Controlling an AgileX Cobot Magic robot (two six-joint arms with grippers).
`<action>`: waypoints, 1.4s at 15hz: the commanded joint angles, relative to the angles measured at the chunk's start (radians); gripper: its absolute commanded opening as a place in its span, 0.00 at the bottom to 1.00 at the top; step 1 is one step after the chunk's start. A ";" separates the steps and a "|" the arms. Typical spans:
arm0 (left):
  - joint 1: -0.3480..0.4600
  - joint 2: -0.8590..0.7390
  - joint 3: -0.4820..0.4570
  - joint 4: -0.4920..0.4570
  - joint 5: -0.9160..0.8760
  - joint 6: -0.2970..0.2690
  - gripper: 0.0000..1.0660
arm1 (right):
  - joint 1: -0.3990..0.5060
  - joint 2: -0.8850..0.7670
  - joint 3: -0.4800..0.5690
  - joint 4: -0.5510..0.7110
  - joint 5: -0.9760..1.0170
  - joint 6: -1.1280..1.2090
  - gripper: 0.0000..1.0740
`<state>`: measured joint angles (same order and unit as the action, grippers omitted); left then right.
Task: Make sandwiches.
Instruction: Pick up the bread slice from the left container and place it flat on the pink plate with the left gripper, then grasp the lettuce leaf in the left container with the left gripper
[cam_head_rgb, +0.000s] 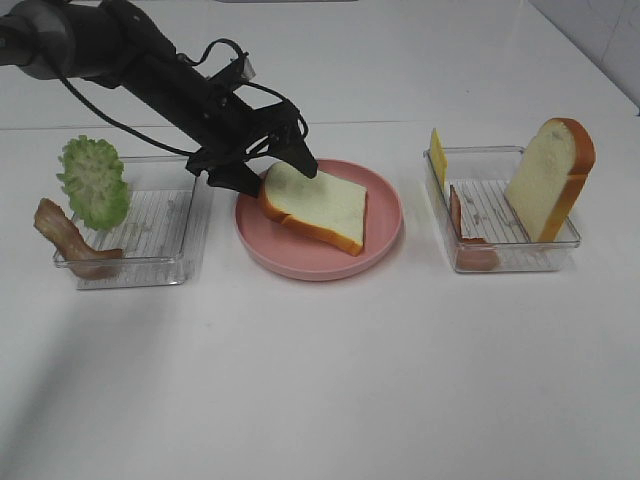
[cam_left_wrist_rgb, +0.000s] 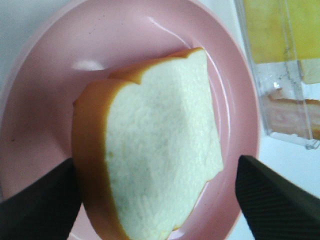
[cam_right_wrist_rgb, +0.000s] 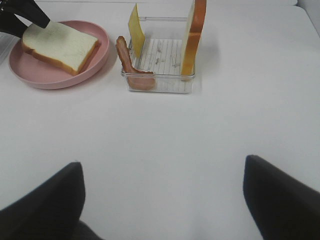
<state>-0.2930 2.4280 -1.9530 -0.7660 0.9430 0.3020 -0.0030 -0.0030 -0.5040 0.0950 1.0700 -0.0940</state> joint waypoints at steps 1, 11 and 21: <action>-0.038 -0.027 0.000 0.112 -0.024 -0.014 0.75 | -0.007 -0.014 0.002 0.004 -0.009 0.002 0.77; -0.113 -0.179 -0.012 0.552 -0.047 -0.322 0.75 | -0.007 -0.014 0.002 0.004 -0.009 0.002 0.77; 0.130 -0.339 -0.012 0.710 0.222 -0.424 0.74 | -0.007 -0.014 0.002 0.004 -0.009 0.002 0.77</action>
<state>-0.1650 2.0960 -1.9630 -0.0580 1.1540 -0.1150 -0.0030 -0.0030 -0.5040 0.0950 1.0700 -0.0940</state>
